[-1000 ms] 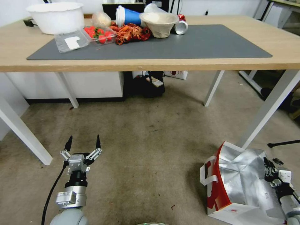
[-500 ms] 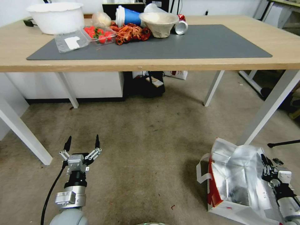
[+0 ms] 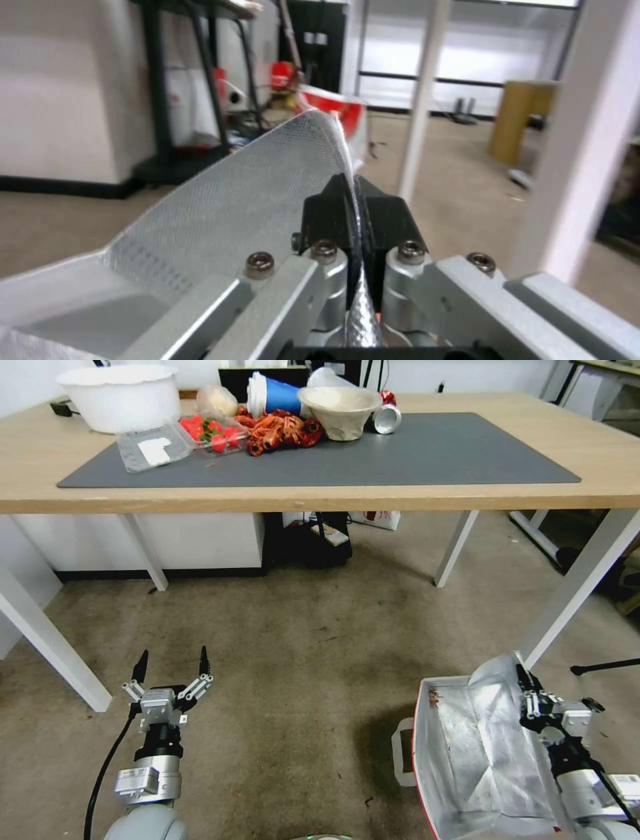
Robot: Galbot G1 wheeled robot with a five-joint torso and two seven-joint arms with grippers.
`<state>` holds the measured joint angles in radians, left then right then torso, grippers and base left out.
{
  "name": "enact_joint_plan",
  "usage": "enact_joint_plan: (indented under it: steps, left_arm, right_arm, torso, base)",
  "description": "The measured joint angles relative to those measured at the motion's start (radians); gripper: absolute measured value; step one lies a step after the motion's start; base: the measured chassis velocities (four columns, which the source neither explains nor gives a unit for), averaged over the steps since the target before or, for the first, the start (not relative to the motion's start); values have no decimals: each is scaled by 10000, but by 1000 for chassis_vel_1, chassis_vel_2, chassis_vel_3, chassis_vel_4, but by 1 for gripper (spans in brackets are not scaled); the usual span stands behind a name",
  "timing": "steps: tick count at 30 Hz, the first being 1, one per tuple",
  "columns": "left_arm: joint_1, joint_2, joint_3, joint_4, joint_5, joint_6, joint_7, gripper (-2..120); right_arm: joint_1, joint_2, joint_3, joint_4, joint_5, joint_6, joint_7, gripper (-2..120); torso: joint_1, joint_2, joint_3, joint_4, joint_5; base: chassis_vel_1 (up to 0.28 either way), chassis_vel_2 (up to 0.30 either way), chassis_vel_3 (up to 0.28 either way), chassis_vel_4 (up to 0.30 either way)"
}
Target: Pick up the food delivery bag from the floor and place it on the table.
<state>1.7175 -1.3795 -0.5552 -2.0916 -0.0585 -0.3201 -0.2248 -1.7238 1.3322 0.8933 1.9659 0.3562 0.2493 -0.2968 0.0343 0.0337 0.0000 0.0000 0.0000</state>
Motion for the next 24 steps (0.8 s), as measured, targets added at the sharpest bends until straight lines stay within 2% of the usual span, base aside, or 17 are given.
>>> enact_joint_plan:
  steps: [8, 19, 21, 22, 24]
  left_arm:
    - [46, -150, -140, -20, 63, 6, -1, 99]
    - [11, -238, -144, -11, 91, 6, 0, 99]
    - [-12, -217, -128, 7, 35, 7, 29, 99]
    - [-12, -217, -128, 7, 35, 7, 29, 99]
    - [30, -139, -194, -70, -151, 80, 372, 99]
  right_arm:
    - [-105, 8, -628, 943, 384, 50, -646, 0]
    - [-172, -216, -763, 1932, 1412, 254, -1978, 0]
    - [-172, -463, -877, 2599, 2341, 58, -2388, 0]
    - [-172, -463, -877, 2599, 2341, 58, -2388, 0]
    - [-75, -736, -994, 2869, 3123, -62, -2625, 0]
  torso:
    - [0, 0, 0, 2, 0]
    - [0, 0, 0, 0, 0]
    - [0, 0, 0, -1, -1]
    - [0, 0, 0, -1, -1]
    - [0, 0, 0, 0, -1]
  base:
    - [0, 0, 0, 0]
    - [0, 0, 0, 0]
    - [0, 0, 0, 0]
    - [0, 0, 0, 0]
    - [0, 0, 0, 0]
